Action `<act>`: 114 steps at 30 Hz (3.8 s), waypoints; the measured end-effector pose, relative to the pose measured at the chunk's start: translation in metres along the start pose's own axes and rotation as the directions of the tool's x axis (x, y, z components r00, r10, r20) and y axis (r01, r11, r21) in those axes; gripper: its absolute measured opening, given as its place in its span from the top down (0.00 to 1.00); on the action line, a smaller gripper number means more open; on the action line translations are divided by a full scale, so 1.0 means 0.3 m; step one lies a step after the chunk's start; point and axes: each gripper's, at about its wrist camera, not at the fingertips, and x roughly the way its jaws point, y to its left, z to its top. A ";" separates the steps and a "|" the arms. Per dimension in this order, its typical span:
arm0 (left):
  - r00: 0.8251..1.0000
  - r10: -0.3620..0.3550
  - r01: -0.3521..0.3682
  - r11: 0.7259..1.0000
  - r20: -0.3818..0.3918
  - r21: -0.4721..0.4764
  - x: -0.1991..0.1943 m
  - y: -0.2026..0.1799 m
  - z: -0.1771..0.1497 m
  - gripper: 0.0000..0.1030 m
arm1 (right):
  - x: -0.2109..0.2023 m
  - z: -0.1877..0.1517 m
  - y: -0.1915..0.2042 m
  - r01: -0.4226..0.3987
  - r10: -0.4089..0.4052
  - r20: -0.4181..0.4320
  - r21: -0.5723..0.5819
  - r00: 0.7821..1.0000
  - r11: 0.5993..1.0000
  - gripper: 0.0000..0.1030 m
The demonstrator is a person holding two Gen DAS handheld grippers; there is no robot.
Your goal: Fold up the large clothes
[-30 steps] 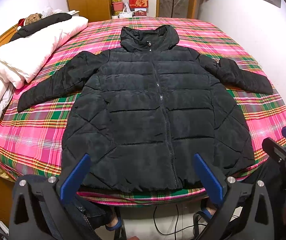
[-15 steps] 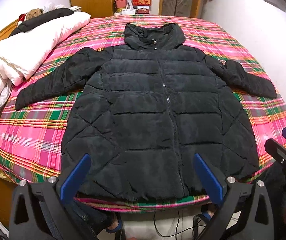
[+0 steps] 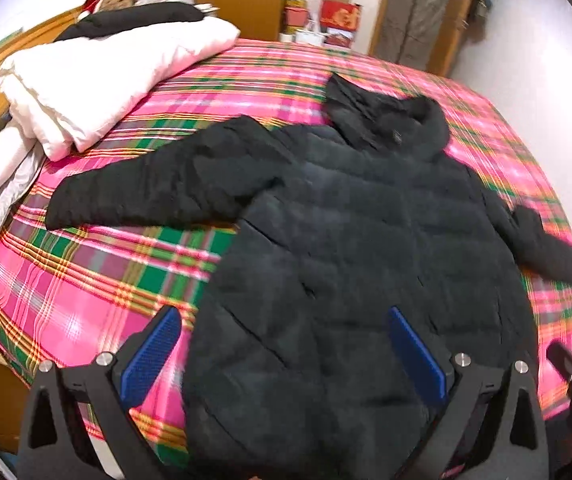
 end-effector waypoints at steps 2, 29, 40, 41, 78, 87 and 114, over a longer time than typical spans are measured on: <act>1.000 -0.008 0.009 0.999 0.009 -0.046 0.030 0.061 0.048 0.00 | 0.036 0.040 0.019 0.014 -0.014 0.007 -0.026 1.000 1.000 0.09; 0.998 0.055 -0.046 0.783 -0.005 -0.620 0.614 0.919 0.199 0.26 | 0.415 0.142 0.076 0.034 -0.040 -0.091 -0.072 0.995 0.997 0.09; 0.988 0.153 -0.106 0.791 0.027 -0.602 0.654 0.980 0.256 0.77 | 0.460 0.112 0.014 0.040 -0.044 -0.125 -0.028 0.991 0.999 0.10; 0.987 0.159 -0.107 0.799 0.037 -0.591 0.634 0.970 0.266 0.82 | 0.456 0.111 0.010 0.044 -0.047 -0.121 -0.027 0.992 0.999 0.10; 0.844 -0.517 0.536 0.826 -0.144 0.175 0.561 -0.622 0.332 0.58 | 0.301 -0.039 -0.449 0.145 -0.123 -0.093 0.302 0.988 0.942 0.11; 0.798 -0.584 0.603 0.769 -0.149 0.215 0.462 -0.622 0.305 0.25 | 0.290 -0.016 -0.452 0.132 -0.119 -0.062 0.316 0.991 0.940 0.11; 0.971 -0.219 0.208 0.971 -0.091 -0.121 0.730 -0.012 0.422 0.23 | 0.853 0.350 -0.320 0.100 -0.079 -0.163 0.124 0.983 0.987 0.49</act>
